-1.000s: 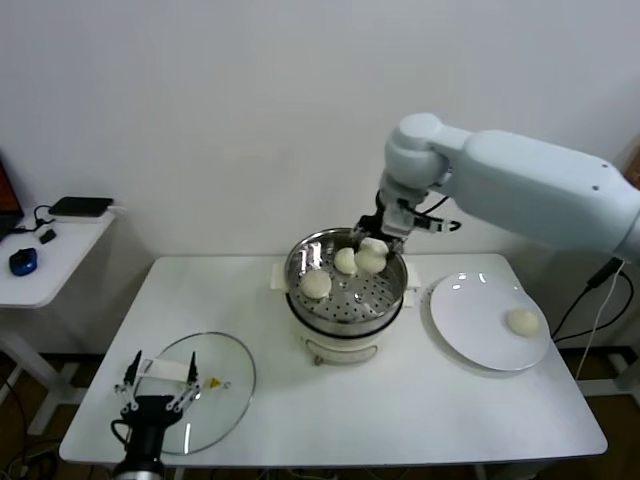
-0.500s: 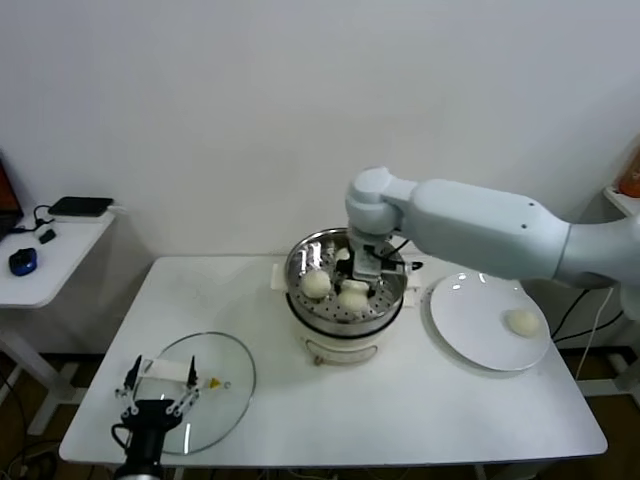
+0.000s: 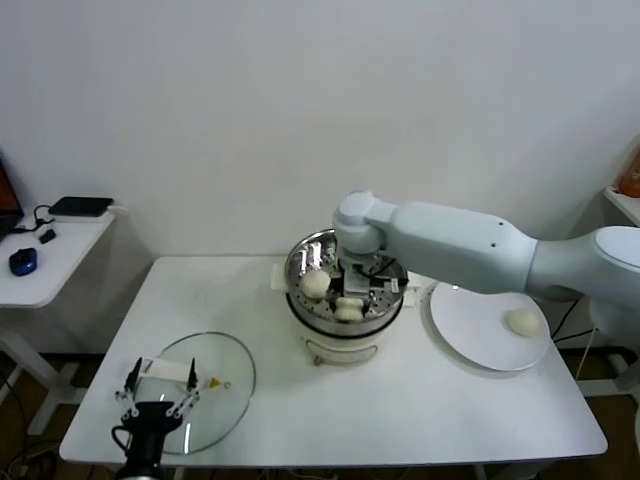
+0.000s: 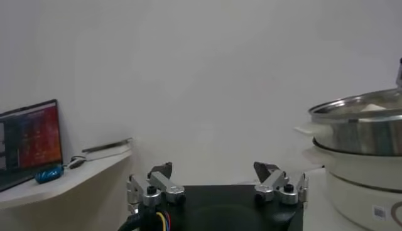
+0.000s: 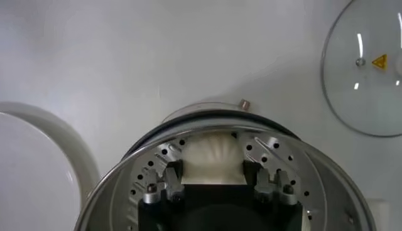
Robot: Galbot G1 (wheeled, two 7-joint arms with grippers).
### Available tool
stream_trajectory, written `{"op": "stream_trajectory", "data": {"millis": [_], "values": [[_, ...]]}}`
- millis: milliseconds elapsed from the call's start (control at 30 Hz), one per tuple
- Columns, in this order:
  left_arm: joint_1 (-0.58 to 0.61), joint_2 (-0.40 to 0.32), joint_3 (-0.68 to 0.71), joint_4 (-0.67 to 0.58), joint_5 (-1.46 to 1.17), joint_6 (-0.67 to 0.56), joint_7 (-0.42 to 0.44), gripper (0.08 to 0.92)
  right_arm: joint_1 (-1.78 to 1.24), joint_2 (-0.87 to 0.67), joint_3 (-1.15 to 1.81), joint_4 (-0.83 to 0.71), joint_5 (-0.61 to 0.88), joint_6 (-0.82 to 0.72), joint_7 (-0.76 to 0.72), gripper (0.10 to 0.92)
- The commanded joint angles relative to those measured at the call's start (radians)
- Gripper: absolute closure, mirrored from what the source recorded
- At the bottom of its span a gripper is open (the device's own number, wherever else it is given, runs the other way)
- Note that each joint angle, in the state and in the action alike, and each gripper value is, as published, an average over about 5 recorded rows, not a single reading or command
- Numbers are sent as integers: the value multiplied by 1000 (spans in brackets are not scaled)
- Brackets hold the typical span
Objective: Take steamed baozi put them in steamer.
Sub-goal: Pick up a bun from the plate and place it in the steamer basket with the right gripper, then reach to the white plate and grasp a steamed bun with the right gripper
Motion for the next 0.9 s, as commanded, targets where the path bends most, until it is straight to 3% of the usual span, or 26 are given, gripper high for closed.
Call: {"op": "stream_trajectory", "data": {"millis": [33,233,500,900], "values": [[-2,1,2,2,0,1,1,177,-28,19,8,-25,-22,11,2,388],[-7,-1,6,-2,2,5,0,177,-32,18,12,-23,-31,23,17,372],[-9,-1,7,-1,4,7,0,177,-25,11,39,-27,-56,68,14,216],[-11,-1,9,-5,6,8,0,177,43,-18,62,-17,-53,119,-9,203]]}}
